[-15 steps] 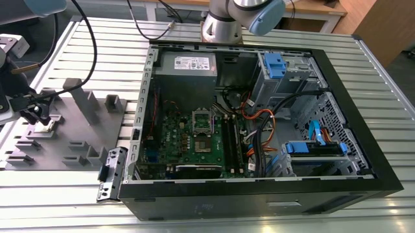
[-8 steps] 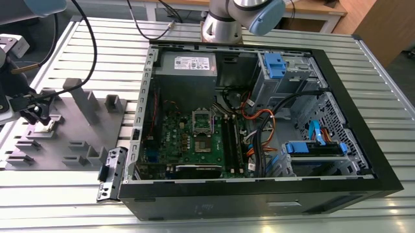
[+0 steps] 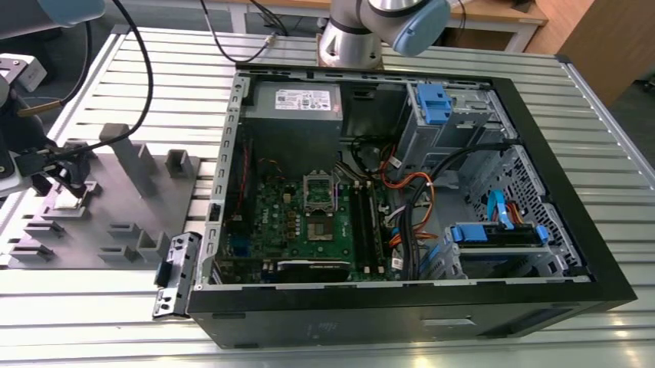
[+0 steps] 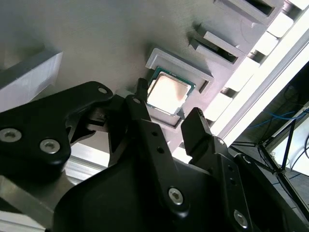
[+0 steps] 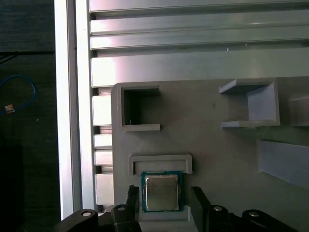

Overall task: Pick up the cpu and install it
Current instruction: 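Pick up the cpu and move it towards the insertion slot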

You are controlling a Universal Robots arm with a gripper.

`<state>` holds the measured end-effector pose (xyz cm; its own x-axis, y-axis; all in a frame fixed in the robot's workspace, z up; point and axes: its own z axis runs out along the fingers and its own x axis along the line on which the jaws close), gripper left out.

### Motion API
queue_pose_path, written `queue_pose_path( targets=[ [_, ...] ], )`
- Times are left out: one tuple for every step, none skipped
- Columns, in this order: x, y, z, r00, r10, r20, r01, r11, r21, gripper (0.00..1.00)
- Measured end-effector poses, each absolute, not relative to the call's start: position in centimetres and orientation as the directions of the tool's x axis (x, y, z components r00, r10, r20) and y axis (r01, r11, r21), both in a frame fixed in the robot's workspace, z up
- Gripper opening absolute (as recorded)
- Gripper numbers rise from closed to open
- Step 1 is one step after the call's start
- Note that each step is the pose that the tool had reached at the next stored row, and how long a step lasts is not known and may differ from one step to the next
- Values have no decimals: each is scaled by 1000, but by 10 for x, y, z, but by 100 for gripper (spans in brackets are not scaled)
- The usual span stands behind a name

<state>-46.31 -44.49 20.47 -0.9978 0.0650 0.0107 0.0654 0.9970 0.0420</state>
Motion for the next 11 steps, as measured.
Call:
queue_pose_path(
  targets=[
    [-463, -445, 205, -998, 65, 11, 65, 997, 42, 55],
    [-463, -445, 204, -998, 65, 11, 65, 997, 42, 55],
    [-463, -445, 203, -998, 65, 10, 65, 997, 42, 55],
    [-463, -445, 201, -998, 65, 11, 65, 997, 42, 55],
    [-463, -445, 199, -998, 65, 11, 65, 997, 42, 55],
    [-463, -445, 197, -998, 65, 11, 65, 997, 42, 55],
    [-463, -445, 196, -998, 65, 11, 65, 997, 42, 55],
    [-463, -445, 195, -998, 65, 11, 65, 997, 42, 55],
    [-463, -445, 194, -998, 65, 11, 65, 997, 42, 55],
    [-463, -445, 194, -998, 65, 11, 65, 997, 42, 55],
    [-463, -445, 194, -998, 65, 11, 65, 997, 42, 55]
  ],
)
